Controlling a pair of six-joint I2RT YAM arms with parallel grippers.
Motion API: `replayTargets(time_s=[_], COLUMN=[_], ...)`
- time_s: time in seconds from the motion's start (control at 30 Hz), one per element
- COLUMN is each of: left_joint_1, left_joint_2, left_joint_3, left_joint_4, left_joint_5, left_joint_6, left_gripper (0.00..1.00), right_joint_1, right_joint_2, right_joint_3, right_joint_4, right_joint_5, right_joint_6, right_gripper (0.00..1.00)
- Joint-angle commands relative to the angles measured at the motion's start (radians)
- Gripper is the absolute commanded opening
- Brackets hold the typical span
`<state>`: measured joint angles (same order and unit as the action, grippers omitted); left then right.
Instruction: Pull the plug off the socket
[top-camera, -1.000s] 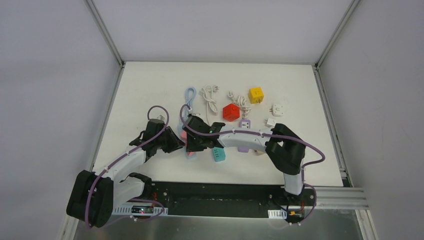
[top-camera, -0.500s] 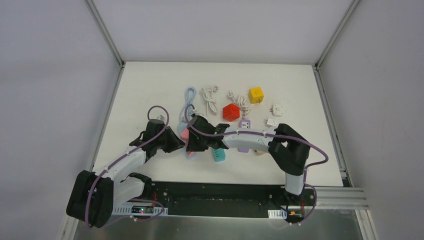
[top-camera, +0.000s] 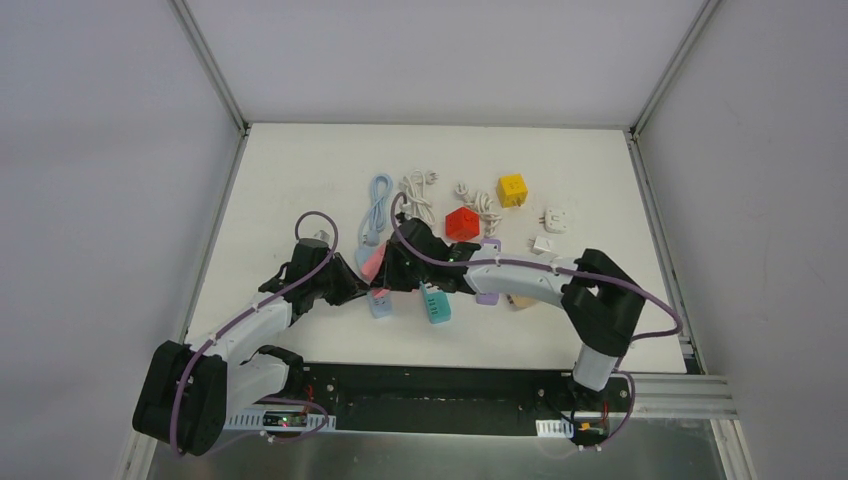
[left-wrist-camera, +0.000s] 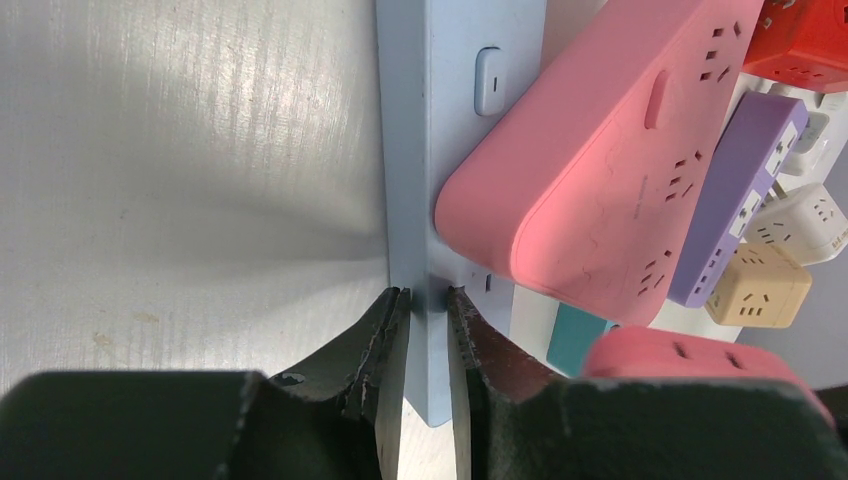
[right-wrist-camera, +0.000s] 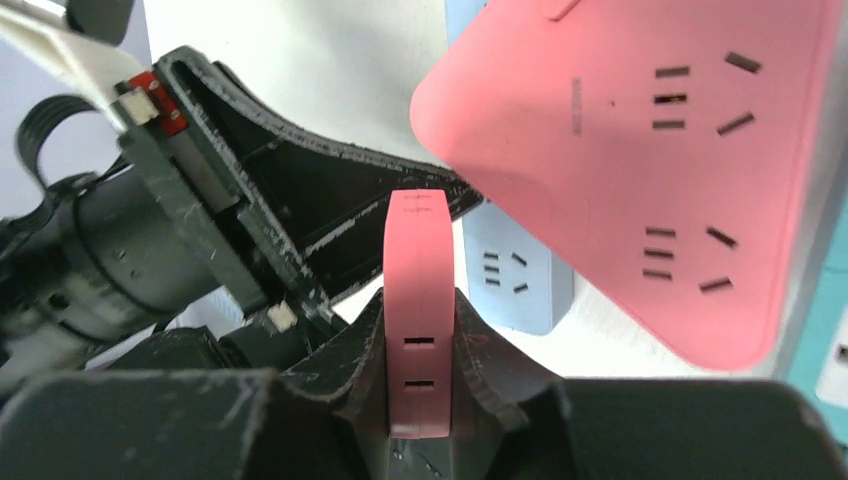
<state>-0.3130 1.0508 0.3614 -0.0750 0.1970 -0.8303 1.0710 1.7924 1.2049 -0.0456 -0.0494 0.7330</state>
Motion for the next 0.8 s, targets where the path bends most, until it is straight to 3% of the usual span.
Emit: replayTargets(time_s=[0.0,0.1,0.43,0.77], left_joint_1=[0.0,0.0,0.0,0.0], left_joint_2=[0.017,-0.002,-0.103,-0.322], left_joint_3=[-0.051,-0.024,0.081,0.181], left_joint_4=[-0.175,-0.185,-0.253,-0.48], left_joint_5=[-0.078,-0.046,0.014,-0.047], left_joint_6=[0.04,0.044,0.085,0.136], left_gripper=[0.22,0.26,0.58,0.72], right_joint_1=[-0.017,-0.031,-0.102,-0.134], right_joint_2=[-0.159,-0.242,-0.633,-0.897], right_joint_3=[-0.041,-0.093,-0.335,-0.497], right_joint_4=[0.032,-0.012,-0.273,-0.505], right_joint_5=[0.031,0.09,0.313,0.348], right_joint_6=[0.001,-0.002,0.038,0.133], right_gripper=[0.0,0.0,0.0,0.06])
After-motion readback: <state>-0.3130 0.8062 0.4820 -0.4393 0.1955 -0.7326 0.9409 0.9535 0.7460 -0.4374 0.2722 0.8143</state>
